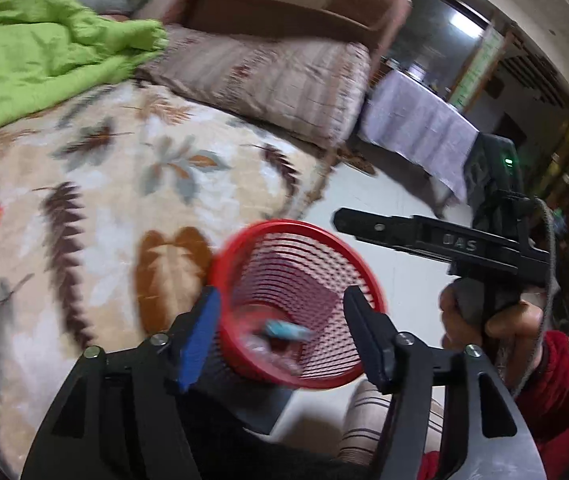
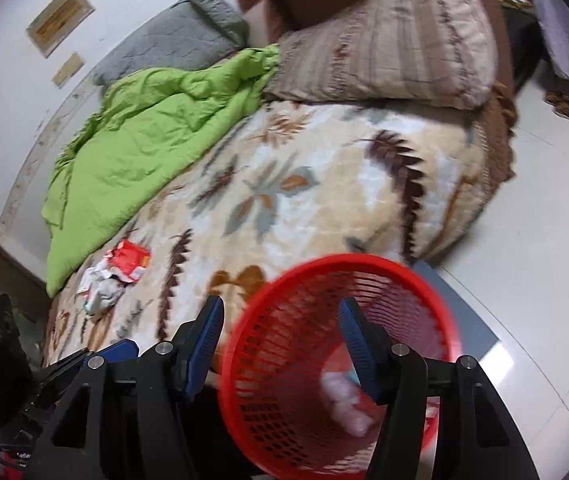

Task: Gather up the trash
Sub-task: 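Carry both items over the red basket and open both tools to drop them, then grasp the white medicine box with the left tool while the right tool grasps the red paper box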

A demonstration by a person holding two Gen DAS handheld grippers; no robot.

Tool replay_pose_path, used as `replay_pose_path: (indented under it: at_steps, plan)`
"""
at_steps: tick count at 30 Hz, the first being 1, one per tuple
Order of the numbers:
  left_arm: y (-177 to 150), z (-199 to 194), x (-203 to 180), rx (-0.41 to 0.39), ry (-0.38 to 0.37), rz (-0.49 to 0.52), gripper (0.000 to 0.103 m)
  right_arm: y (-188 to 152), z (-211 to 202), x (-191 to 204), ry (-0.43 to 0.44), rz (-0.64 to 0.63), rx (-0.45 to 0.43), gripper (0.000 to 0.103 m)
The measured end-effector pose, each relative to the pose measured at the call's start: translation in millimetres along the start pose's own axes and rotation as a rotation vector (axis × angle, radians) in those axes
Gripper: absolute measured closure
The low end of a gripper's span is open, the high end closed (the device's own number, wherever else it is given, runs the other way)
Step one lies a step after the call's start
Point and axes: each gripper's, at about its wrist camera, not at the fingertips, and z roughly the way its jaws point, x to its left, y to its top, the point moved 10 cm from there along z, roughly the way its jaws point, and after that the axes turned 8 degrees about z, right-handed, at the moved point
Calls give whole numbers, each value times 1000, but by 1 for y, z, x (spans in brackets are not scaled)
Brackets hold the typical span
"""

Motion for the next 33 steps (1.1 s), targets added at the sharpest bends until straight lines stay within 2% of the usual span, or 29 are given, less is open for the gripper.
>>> replay_pose_path:
  at_steps: [3, 15, 22, 27, 29, 33]
  plan:
    - [-5, -19, 31, -23, 87, -42, 37, -8, 15, 32, 46, -49, 31, 38]
    - [-25, -115, 153, -147, 322, -245, 35, -46, 79, 160, 175, -265, 144, 38]
    - [-37, -185, 246, -207, 517, -365, 30, -59, 110, 215, 217, -345, 200, 38]
    - [-46, -220, 334, -196, 667, -481, 27, -60, 131, 241, 220, -402, 218, 35]
    - [-50, -226, 362, -181, 705, -509, 25, -61, 143, 251, 209, -439, 224, 30]
    - [-58, -229, 412, -123, 801, -522, 19, -59, 169, 262, 193, -466, 246, 30]
